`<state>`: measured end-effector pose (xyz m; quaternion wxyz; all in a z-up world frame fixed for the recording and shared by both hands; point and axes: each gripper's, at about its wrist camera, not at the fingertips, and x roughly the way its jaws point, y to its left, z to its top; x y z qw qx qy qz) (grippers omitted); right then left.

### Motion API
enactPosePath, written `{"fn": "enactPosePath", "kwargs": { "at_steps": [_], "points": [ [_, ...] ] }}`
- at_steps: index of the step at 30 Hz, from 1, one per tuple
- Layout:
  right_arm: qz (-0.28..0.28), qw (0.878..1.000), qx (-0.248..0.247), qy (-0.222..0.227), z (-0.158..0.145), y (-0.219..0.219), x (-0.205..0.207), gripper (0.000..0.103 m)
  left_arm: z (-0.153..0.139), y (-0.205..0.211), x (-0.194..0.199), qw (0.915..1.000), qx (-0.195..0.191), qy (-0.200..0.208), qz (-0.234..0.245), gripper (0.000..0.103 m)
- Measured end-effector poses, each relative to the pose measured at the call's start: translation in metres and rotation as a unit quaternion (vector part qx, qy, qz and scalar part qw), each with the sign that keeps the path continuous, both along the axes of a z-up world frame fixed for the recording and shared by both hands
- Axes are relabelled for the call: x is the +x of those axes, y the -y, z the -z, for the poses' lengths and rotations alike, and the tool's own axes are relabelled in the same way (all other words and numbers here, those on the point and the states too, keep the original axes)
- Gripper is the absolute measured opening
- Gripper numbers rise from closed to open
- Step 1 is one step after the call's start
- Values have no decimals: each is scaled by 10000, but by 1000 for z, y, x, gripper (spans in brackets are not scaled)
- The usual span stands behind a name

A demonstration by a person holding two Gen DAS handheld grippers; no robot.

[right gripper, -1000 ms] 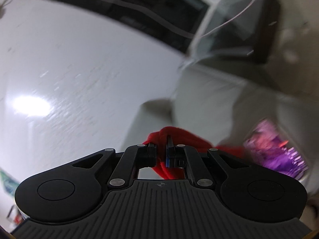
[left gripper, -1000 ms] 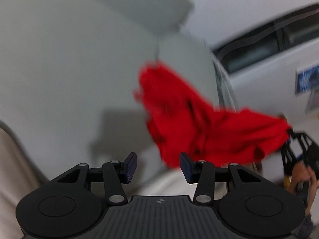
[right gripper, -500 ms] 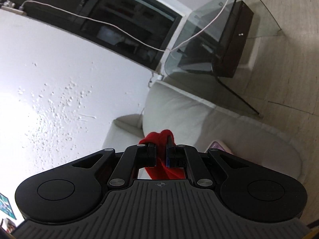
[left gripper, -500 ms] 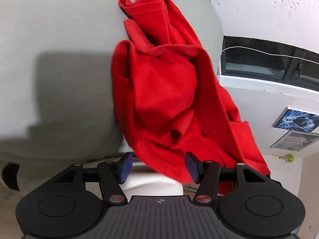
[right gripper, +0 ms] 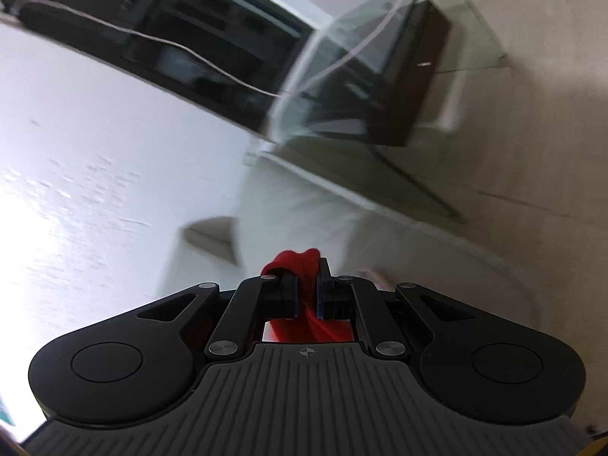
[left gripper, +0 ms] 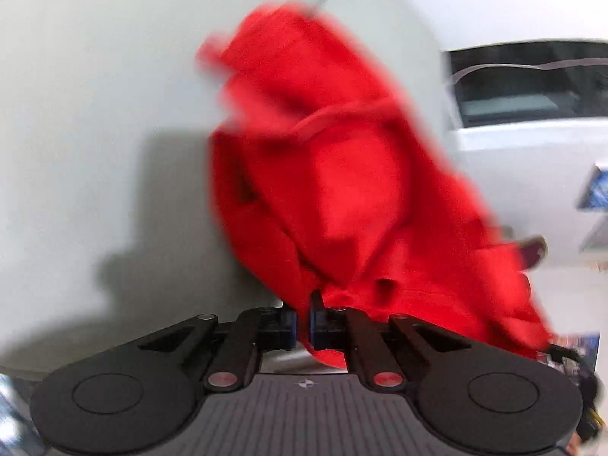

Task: Fold clothes
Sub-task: 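Raise the shirt high with both tools and shake it out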

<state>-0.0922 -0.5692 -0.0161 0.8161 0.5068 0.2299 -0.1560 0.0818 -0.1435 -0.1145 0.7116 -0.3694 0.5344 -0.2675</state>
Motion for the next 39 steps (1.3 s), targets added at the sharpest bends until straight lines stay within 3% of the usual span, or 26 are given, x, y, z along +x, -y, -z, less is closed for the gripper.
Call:
{"fn": "enactPosePath", "kwargs": {
  "at_steps": [3, 4, 6, 8, 10, 13, 14, 16, 18, 19, 21, 23, 25, 26, 28, 29, 31, 33, 36, 39],
  "points": [
    [-386, 9981, 40, -475, 6, -12, 7, 8, -88, -49, -3, 9946, -416, 933, -160, 3],
    [-643, 9962, 214, -547, 10, -19, 9, 8, -120, -69, -10, 9890, -526, 1353, -290, 3],
    [-1244, 9908, 525, -89, -1, -45, 18, 8, -182, -109, -30, 9701, -744, 2227, -616, 3],
    [-1844, 9784, 826, 430, -15, -72, 27, 8, -238, -148, -54, 9426, -985, 3041, -967, 3],
    [-2430, 9589, 1121, 946, -28, -99, 36, 8, -283, -179, -81, 9062, -1001, 3862, -1404, 3],
    [-2486, 9250, 853, 2744, -105, -125, 41, 8, -328, -213, -116, 8449, -622, 4876, -2109, 3],
    [-2388, 9124, 669, 3256, -127, -133, 39, 8, -333, -222, -126, 8302, -388, 5026, -2381, 3],
    [-2111, 9025, 255, 3746, -153, -152, 37, 8, -321, -226, -123, 8391, 73, 4693, -2749, 3],
    [-2378, 9178, 337, 3163, -157, -174, 60, 8, -294, -233, -106, 8687, 135, 3973, -2955, 3],
    [-2504, 9218, 394, 2934, -159, -181, 71, 8, -286, -240, -103, 8714, 38, 3807, -3095, 2],
    [-2646, 9225, 413, 2779, -170, -192, 81, 8, -290, -260, -117, 8562, -268, 4009, -3248, 2],
    [-2607, 9098, 183, 3225, -194, -198, 70, 7, -308, -255, -137, 8139, -335, 4695, -3404, 2],
    [-2323, 8832, -499, 4043, -222, -203, 36, 7, -322, -244, -157, 7654, -261, 5366, -3543, 3],
    [-2258, 8761, -786, 4188, -229, -207, 24, 7, -325, -238, -159, 7616, -124, 5422, -3547, 3],
    [-2166, 8640, -1324, 4348, -241, -215, 3, 7, -330, -227, -159, 7647, 197, 5398, -3513, 3],
    [-2232, 8707, -1397, 4155, -242, -218, 3, 7, -329, -219, -157, 7662, 226, 5404, -3469, 3],
    [-2469, 8898, -891, 3733, -238, -211, 9, 7, -330, -207, -158, 7686, 112, 5448, -3351, 3],
    [-2464, 8909, -681, 3754, -239, -201, 0, 7, -335, -201, -176, 7569, -21, 5640, -3301, 3],
    [-2147, 8815, -1100, 4059, -250, -188, -32, 7, -355, -209, -213, 7230, 2, 6075, -3290, 3],
    [-2210, 8752, -1008, 4184, -263, -184, -45, 8, -369, -215, -238, 7082, -35, 6255, -3275, 3]
  ]
}}
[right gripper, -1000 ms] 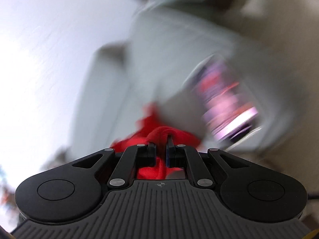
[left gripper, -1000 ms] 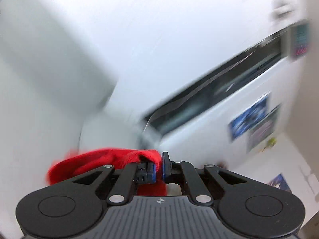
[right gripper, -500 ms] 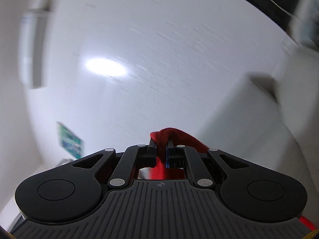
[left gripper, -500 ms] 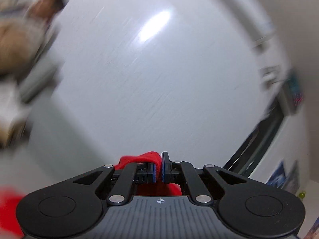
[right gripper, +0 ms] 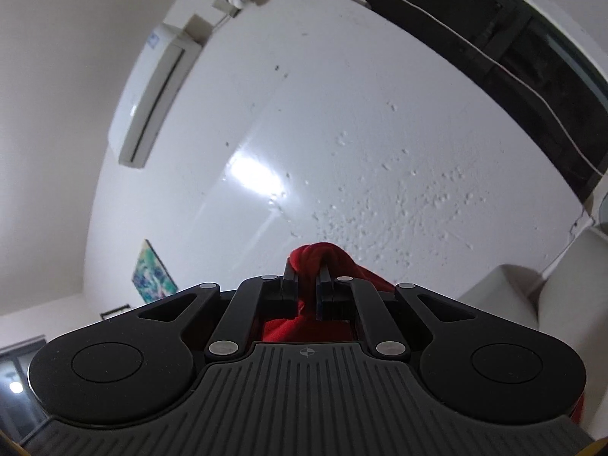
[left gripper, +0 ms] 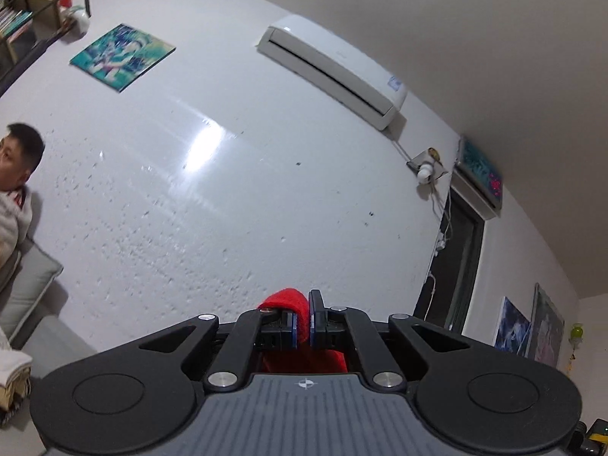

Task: Fold clothes
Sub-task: 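Raise the shirt high with both tools and shake it out, then lower the shirt with both tools and lay it flat on the sofa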

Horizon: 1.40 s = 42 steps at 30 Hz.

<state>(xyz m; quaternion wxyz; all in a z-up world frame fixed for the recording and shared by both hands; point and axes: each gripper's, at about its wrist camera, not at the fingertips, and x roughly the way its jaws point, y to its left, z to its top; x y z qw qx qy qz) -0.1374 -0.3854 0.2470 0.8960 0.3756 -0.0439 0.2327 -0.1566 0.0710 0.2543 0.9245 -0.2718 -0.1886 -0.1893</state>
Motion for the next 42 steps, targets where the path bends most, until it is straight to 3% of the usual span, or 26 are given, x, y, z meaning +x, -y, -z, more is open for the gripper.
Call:
{"fn": "enactPosePath", "kwargs": {
  "at_steps": [5, 7, 9, 11, 13, 16, 18, 20, 23, 26, 28, 30, 32, 36, 39, 42],
  "points": [
    [-25, 9996, -204, 175, -20, 0, -6, 8, -12, 0, 11, 9998, 161, -16, -126, 3],
    [11, 9993, -385, 29, -18, 0, 14, 8, -11, 0, 39, 9985, 356, -327, -262, 3],
    [-1, 9981, -522, -325, -8, -8, 51, 8, 5, -3, 84, 9932, 573, -986, -219, 3],
    [-68, 9933, -560, -1008, 15, -14, 107, 8, 25, -5, 134, 9819, 738, -1743, -108, 3],
    [-111, 9836, -587, -1701, 42, -21, 167, 8, 55, -4, 197, 9615, 804, -2628, 17, 3],
    [139, 9651, -817, -2484, 89, -40, 259, 8, 95, 1, 283, 9395, 712, -3343, -226, 3],
    [264, 9617, -870, -2584, 97, -54, 298, 8, 95, 6, 316, 9399, 723, -3320, -328, 3],
    [276, 9696, -733, -2320, 83, -60, 319, 8, 83, 8, 339, 9463, 757, -3118, -394, 3],
    [454, 9803, -872, -1712, 28, -63, 331, 8, 44, 7, 346, 9615, 909, -2554, -454, 3],
    [470, 9823, -953, -1544, 14, -55, 326, 8, 40, 6, 340, 9639, 953, -2449, -426, 3],
    [437, 9795, -1025, -1681, 33, -52, 325, 8, 61, 7, 339, 9597, 951, -2618, -384, 3],
    [442, 9717, -1093, -2047, 70, -51, 335, 8, 98, 9, 342, 9502, 1006, -2925, -389, 3],
    [392, 9609, -981, -2561, 117, -49, 343, 8, 144, 8, 347, 9355, 962, -3379, -381, 3],
    [473, 9252, -774, -3686, 232, -46, 332, 8, 253, 3, 340, 8889, 685, -4523, -257, 3],
    [489, 8899, -759, -4471, 307, -37, 314, 8, 319, 1, 322, 8497, 577, -5233, -282, 3],
    [440, 8631, -779, -4971, 349, -39, 304, 8, 361, -2, 304, 8195, 557, -5692, -365, 3]
  ]
}}
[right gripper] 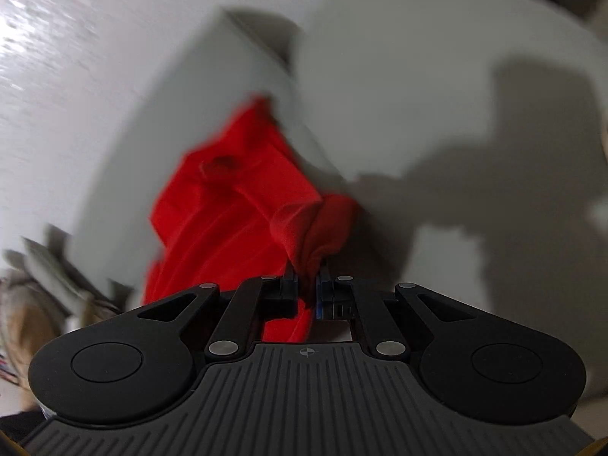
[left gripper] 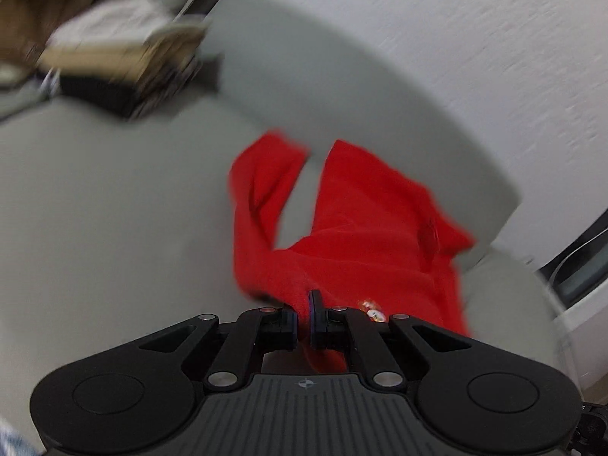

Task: Fold clothes
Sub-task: 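Lower the shirt with both tools and lay it flat on the sofa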

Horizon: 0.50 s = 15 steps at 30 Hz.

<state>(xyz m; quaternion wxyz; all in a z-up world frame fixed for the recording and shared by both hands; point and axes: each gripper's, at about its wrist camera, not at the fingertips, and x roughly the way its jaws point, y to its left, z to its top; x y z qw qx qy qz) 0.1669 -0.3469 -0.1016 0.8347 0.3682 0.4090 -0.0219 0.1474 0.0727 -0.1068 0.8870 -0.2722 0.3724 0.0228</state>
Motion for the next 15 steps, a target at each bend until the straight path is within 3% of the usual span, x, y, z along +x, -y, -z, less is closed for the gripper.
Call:
{"fn": "enactPosePath", "kwargs": {
  "at_steps": [4, 10, 12, 15],
  "points": [
    [-160, 9992, -351, -111, 2, -5, -8, 7, 2, 0, -18, 9998, 102, -158, -68, 3],
    [-368, 9977, -562, 71, -31, -6, -35, 7, -47, -9, -46, 9986, 441, 174, 214, 3],
    [-461, 9971, -605, 99, -37, -3, -50, 7, -52, -13, -54, 9970, 694, 17, 344, 3],
    [-645, 9944, -842, -43, -30, 2, -82, 8, -22, -9, -56, 9885, 997, -896, 695, 8]
  ]
}}
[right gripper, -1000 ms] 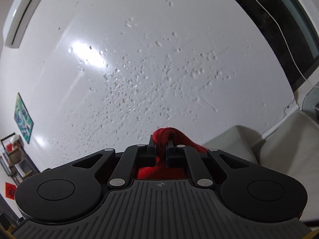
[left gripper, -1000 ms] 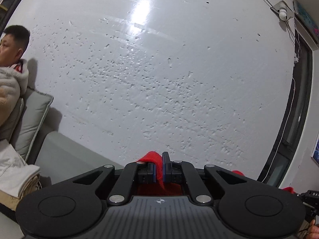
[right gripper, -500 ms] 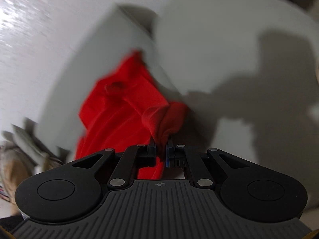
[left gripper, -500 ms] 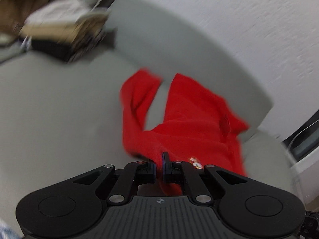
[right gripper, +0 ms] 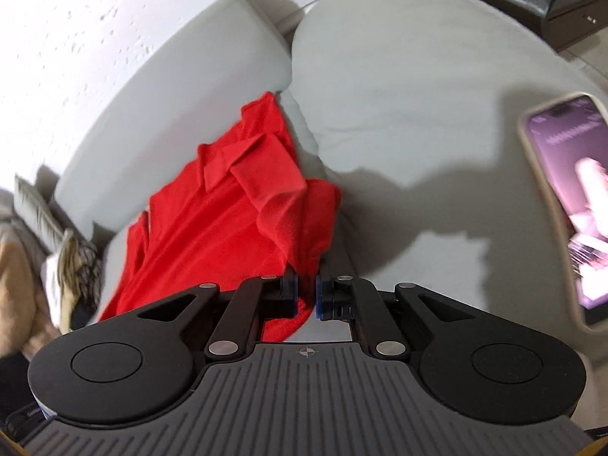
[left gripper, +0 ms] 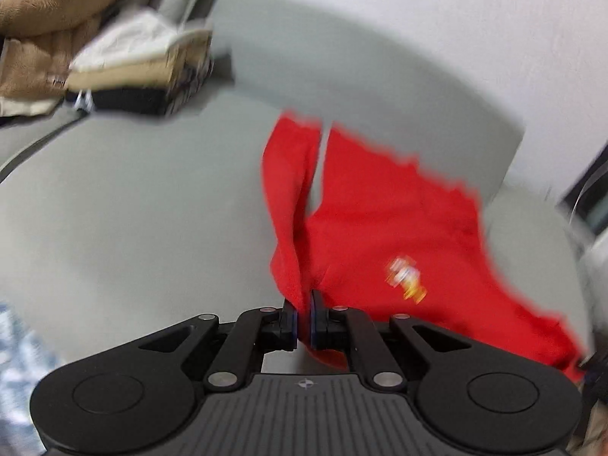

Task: Fold clothes
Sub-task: 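Lower the shirt with both tools and lay it flat on the sofa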

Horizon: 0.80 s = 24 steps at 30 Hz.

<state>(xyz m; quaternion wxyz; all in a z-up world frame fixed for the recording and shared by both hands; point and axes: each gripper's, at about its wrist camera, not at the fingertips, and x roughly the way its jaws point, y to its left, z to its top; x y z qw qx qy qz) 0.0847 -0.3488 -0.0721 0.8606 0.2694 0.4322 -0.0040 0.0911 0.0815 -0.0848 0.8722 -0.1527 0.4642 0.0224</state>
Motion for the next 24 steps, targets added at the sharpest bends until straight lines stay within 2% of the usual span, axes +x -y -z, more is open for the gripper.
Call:
{"fn": "enactPosePath", "kwargs": {
  "at_steps": [1, 2, 4, 5, 6, 7, 8, 10, 13, 15, 17, 18, 19, 21, 24],
  "points": [
    [-107, 9997, -68, -204, 9, -1, -4, 9, 11, 2, 0, 9994, 112, -328, 99, 10],
    [-221, 9988, -117, -430, 18, -2, -6, 18, 22, 3, -2, 9980, 177, -593, 120, 10],
    [-355, 9961, -132, -799, 31, -2, -13, 29, 24, 3, -14, 9985, 246, -471, 143, 20],
    [-352, 9951, -77, -922, 34, 0, -17, 33, 19, 2, -19, 9988, 271, -387, 160, 21],
    [-403, 9951, -20, -900, 30, 1, -22, 38, 13, 0, -24, 9990, 280, -309, 176, 28],
    [-425, 9958, 5, -812, 24, 2, -27, 54, 8, -2, -29, 9991, 312, -211, 191, 40],
    [-435, 9965, 23, -718, 17, 3, -31, 65, 4, -3, -32, 9990, 384, -96, 193, 42],
    [-443, 9978, -70, -486, 3, 6, -42, 66, -4, -8, -38, 9984, 537, 117, 145, 41],
    [-416, 9988, -166, -222, -4, 8, -40, 66, -6, -2, -38, 9980, 438, 405, 188, 42],
    [-362, 9988, -216, -260, 0, 10, -32, 59, -2, 8, -30, 9972, 394, 496, 390, 42],
    [-415, 9983, -303, -263, 3, 10, -33, 54, 2, 22, -22, 9954, 396, 581, 649, 50],
    [-451, 9980, -349, -258, 5, 9, -35, 53, 5, 34, -20, 9941, 467, 561, 799, 60],
    [-494, 9976, -395, -286, 7, 7, -33, 53, 8, 45, -18, 9927, 548, 521, 939, 64],
    [-599, 9967, -434, -322, 10, 3, -30, 53, 14, 58, -17, 9906, 676, 441, 1108, 66],
    [-964, 9946, -337, -177, 9, -6, -34, 54, 20, 70, -22, 9845, 843, 560, 1435, 66]
  ]
}}
